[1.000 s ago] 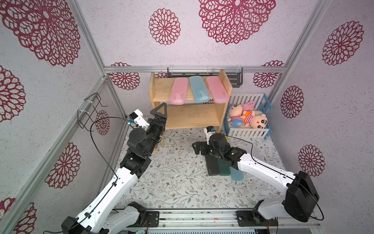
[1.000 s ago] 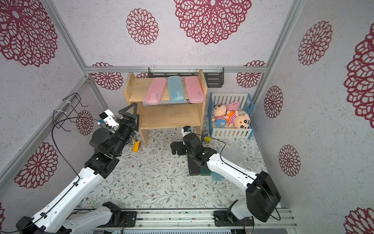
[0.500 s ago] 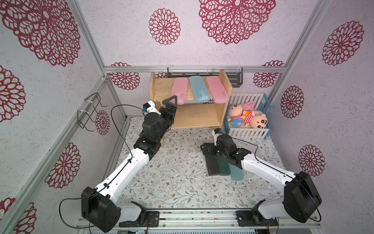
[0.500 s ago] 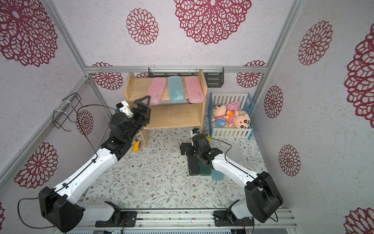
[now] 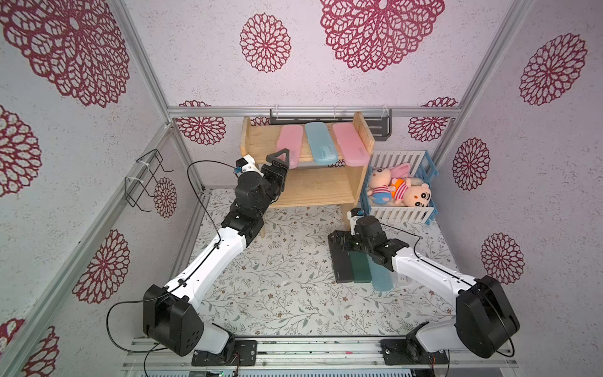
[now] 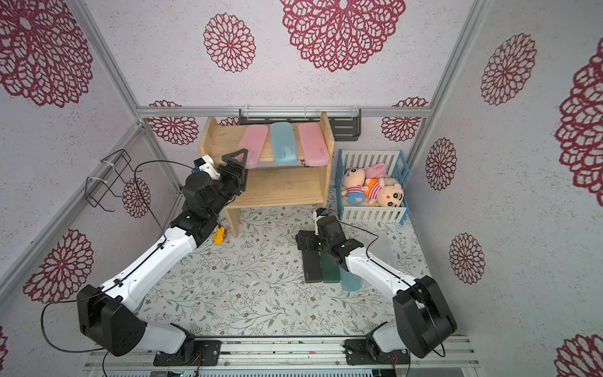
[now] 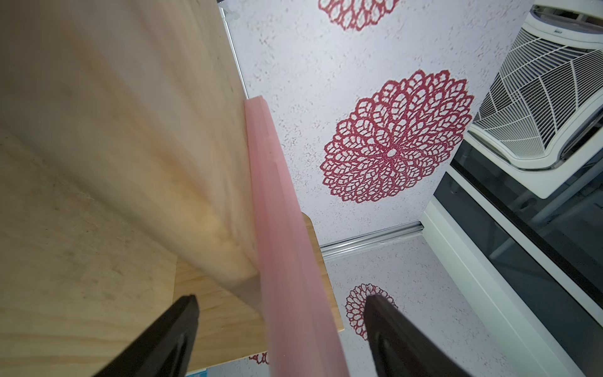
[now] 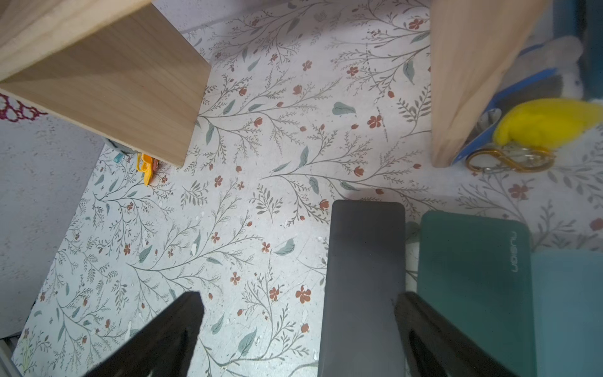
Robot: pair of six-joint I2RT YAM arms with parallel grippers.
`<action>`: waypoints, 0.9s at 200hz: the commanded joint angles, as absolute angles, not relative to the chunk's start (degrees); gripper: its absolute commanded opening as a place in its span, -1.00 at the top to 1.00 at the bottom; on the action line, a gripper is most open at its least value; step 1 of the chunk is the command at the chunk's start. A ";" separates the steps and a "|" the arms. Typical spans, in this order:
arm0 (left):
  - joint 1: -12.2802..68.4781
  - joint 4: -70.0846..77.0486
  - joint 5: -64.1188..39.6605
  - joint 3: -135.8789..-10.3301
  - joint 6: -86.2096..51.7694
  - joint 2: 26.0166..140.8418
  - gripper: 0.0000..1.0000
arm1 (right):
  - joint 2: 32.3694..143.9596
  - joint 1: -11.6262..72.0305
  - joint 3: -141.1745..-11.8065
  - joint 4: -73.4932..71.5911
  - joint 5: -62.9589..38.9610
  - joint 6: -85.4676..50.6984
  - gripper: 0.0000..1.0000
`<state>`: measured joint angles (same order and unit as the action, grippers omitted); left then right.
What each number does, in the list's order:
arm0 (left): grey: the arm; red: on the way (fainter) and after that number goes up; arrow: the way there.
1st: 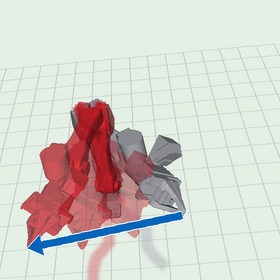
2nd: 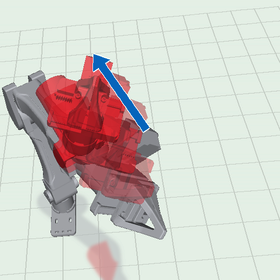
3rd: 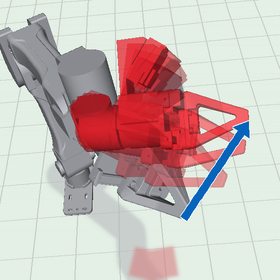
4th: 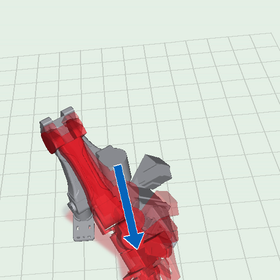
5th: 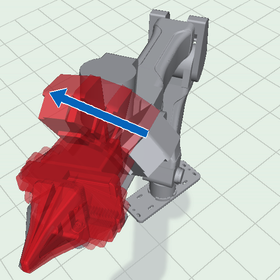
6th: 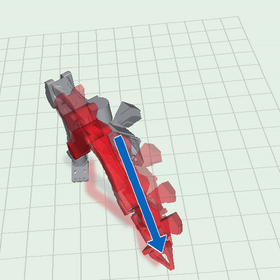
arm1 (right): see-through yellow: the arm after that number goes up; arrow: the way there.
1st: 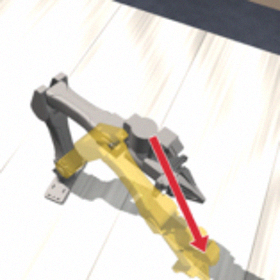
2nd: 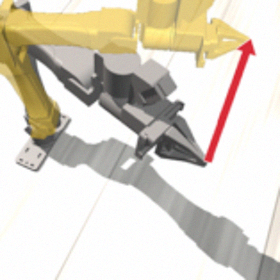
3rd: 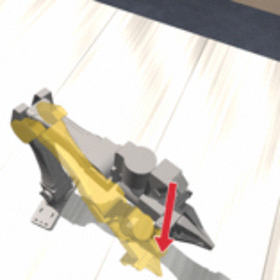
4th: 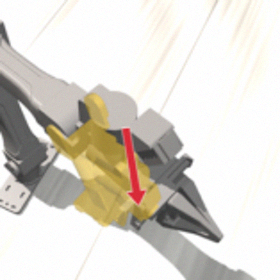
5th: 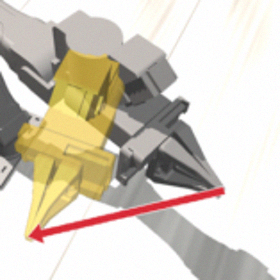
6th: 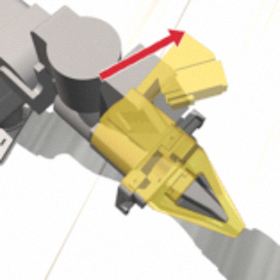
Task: Remove the pencil cases from the shelf
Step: Pick up the pencil case from the shelf.
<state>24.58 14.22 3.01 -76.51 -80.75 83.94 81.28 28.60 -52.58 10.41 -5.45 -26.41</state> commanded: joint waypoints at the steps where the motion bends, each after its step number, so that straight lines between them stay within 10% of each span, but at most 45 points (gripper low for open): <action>1: 24.31 15.49 1.95 -76.83 -81.03 84.17 -0.37 | 81.04 27.85 -53.79 8.79 -6.59 -25.14 -0.98; 70: 25.73 15.99 4.25 -73.79 -80.51 81.00 0.06 | 78.19 27.44 -51.15 9.83 -5.41 -23.98 -0.98; 151: 26.75 14.13 8.06 -70.75 -78.95 77.61 1.00 | 73.89 27.07 -50.54 12.49 -4.74 -22.78 -0.98; 180: 26.64 15.34 6.07 -70.87 -78.11 78.21 1.00 | 72.85 27.07 -56.36 19.12 -3.98 -19.26 -0.98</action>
